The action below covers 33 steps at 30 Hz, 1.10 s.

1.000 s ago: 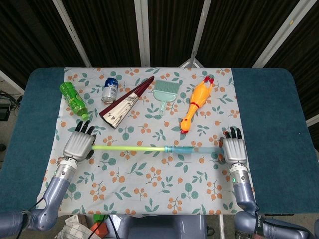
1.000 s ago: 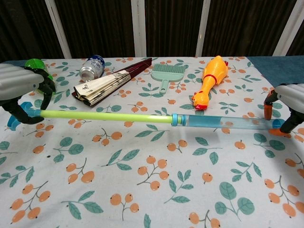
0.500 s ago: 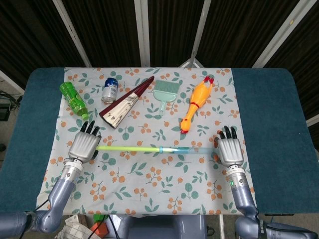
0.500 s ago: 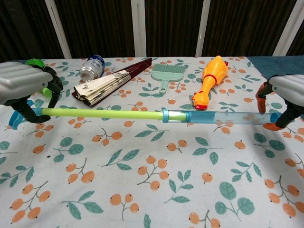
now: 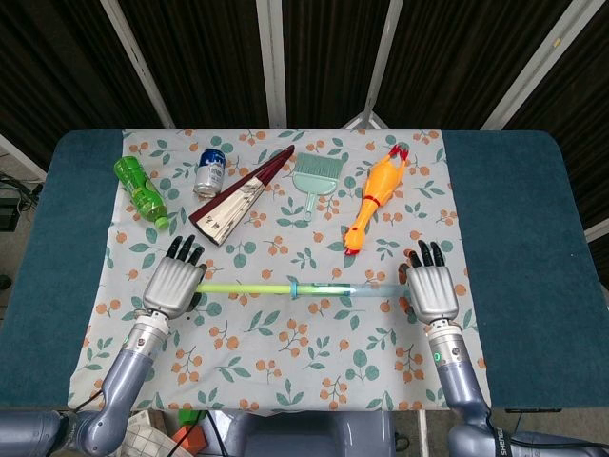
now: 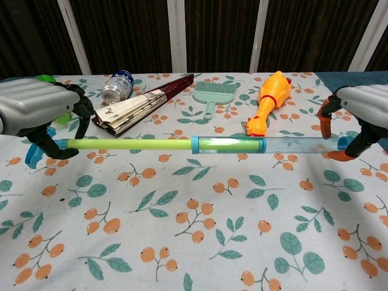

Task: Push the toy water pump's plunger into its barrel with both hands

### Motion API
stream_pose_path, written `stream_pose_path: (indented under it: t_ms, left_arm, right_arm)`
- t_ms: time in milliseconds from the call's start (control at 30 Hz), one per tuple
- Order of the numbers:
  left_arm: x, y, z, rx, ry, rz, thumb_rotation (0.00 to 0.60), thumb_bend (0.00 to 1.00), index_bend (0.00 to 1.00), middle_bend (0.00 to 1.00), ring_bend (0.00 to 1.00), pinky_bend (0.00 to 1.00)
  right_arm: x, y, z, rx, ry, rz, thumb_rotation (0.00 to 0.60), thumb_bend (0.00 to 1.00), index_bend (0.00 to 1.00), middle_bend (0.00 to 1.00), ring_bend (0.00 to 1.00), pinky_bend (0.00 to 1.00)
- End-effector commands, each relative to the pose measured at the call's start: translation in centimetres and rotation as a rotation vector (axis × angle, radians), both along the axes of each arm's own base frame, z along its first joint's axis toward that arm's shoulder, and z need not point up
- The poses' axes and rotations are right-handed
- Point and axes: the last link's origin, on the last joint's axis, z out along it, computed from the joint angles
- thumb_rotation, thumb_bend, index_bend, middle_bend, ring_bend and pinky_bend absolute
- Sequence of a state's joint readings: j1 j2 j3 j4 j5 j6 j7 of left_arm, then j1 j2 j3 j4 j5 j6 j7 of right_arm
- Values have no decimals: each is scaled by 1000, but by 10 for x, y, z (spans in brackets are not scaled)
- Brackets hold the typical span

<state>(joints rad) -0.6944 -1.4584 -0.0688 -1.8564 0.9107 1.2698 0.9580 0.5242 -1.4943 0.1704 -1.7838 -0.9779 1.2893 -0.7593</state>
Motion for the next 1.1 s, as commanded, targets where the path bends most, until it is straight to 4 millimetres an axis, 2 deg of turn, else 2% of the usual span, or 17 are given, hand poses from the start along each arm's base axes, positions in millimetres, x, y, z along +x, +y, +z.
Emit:
stream_pose_path:
  t_ms: [33,833,1100]
  left_arm:
    - [4,-2,-2,-2,-22,7,600,546,635,173,0,74]
    - [22,-20,-19,-7,-121,38,600,528,651,155,0,73]
    - [24,-22,-22,4,-137,45,600,528,651,144,0,73]
  right_arm:
    - [8,4,-2,8,-8,16,600,314,773,240,0,0]
    - [58,24,-19,52,-60,79,600,314,773,240,0,0]
    - [64,27,-26,63,-66,82,600,314,773,240,0,0]
